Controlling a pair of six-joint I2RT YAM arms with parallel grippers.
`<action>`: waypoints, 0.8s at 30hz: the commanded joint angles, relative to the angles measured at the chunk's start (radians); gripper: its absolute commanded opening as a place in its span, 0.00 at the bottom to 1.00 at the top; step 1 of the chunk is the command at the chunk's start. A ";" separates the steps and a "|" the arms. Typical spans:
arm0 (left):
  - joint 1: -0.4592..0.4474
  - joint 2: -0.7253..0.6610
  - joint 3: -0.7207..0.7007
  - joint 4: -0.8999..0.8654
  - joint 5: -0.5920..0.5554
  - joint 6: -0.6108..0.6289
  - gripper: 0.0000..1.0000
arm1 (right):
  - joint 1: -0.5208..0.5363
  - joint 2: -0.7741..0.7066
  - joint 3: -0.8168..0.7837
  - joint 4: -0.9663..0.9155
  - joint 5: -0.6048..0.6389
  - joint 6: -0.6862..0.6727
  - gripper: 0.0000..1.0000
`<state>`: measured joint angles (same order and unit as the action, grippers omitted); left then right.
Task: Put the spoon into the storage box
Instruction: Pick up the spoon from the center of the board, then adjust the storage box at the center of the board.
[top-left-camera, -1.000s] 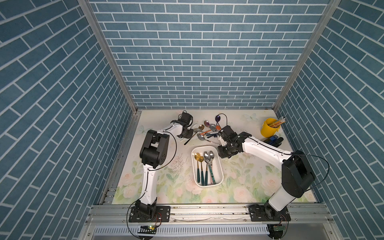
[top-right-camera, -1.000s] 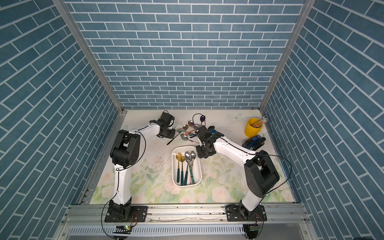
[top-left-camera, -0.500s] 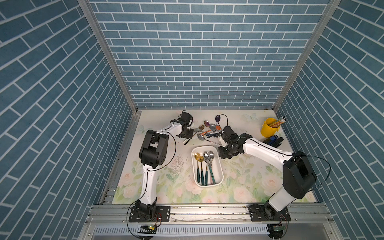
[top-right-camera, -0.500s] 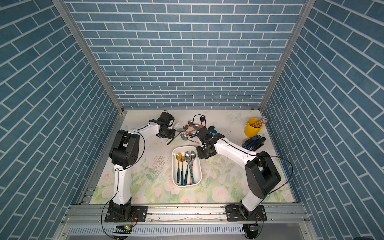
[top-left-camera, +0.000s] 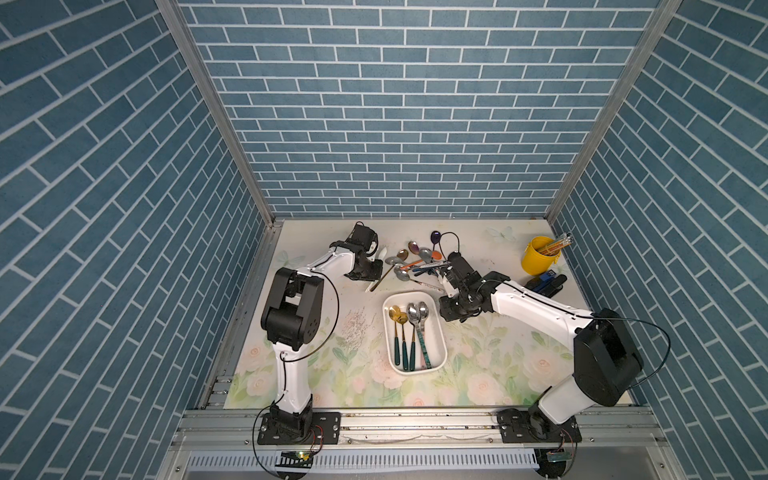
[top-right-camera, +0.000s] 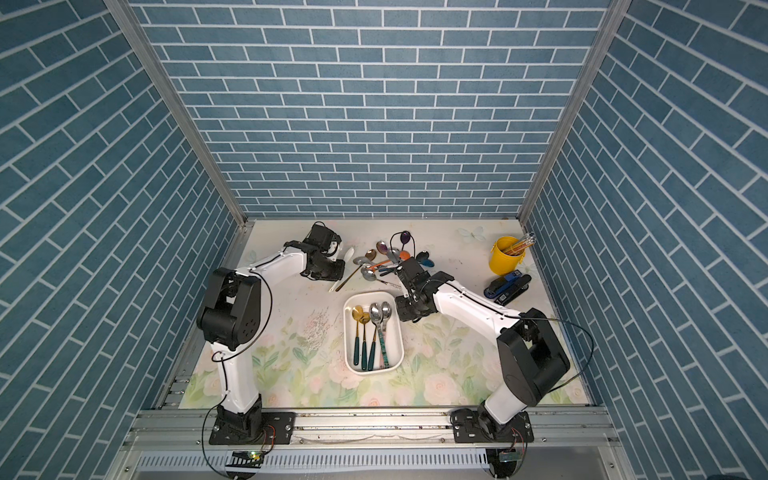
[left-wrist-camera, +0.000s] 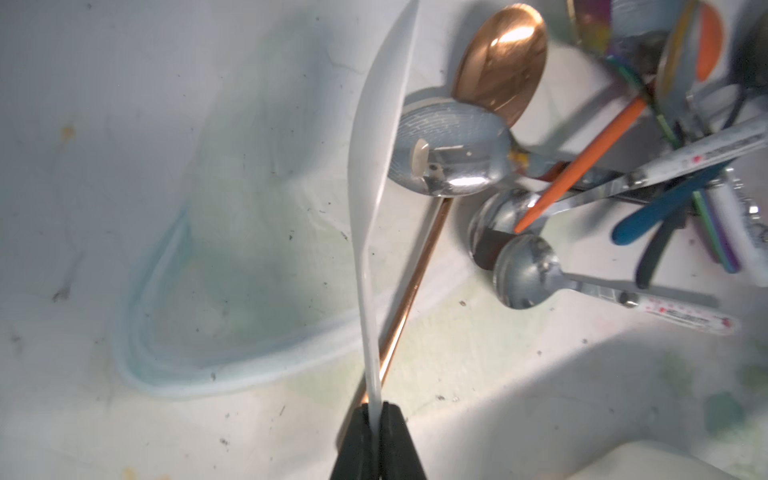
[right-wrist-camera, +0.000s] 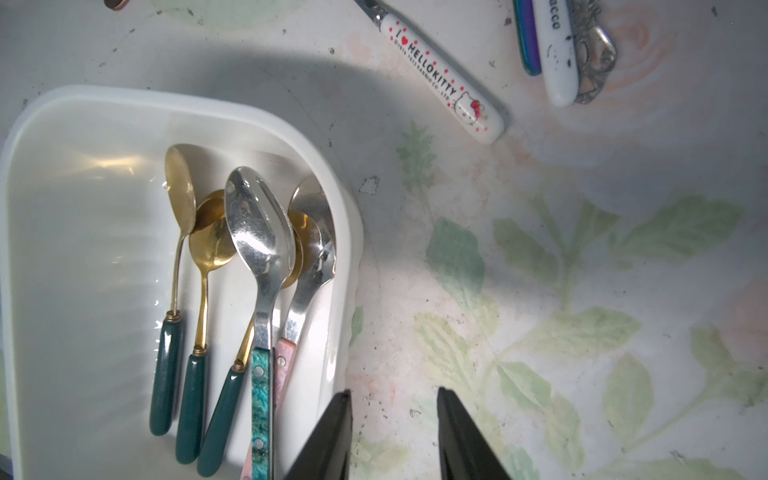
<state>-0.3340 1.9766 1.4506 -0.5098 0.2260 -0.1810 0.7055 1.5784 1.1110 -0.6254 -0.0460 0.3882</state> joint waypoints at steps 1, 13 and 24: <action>0.003 -0.093 -0.038 -0.008 0.066 -0.060 0.00 | -0.003 -0.039 -0.027 0.006 0.005 0.026 0.38; -0.049 -0.414 -0.356 0.049 0.237 -0.341 0.00 | 0.052 -0.092 -0.190 0.062 0.016 0.113 0.36; -0.230 -0.583 -0.517 0.128 0.217 -0.564 0.00 | 0.190 -0.059 -0.178 0.101 -0.020 0.199 0.36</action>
<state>-0.5274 1.4128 0.9665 -0.4183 0.4469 -0.6544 0.8768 1.5074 0.9226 -0.5392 -0.0410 0.5262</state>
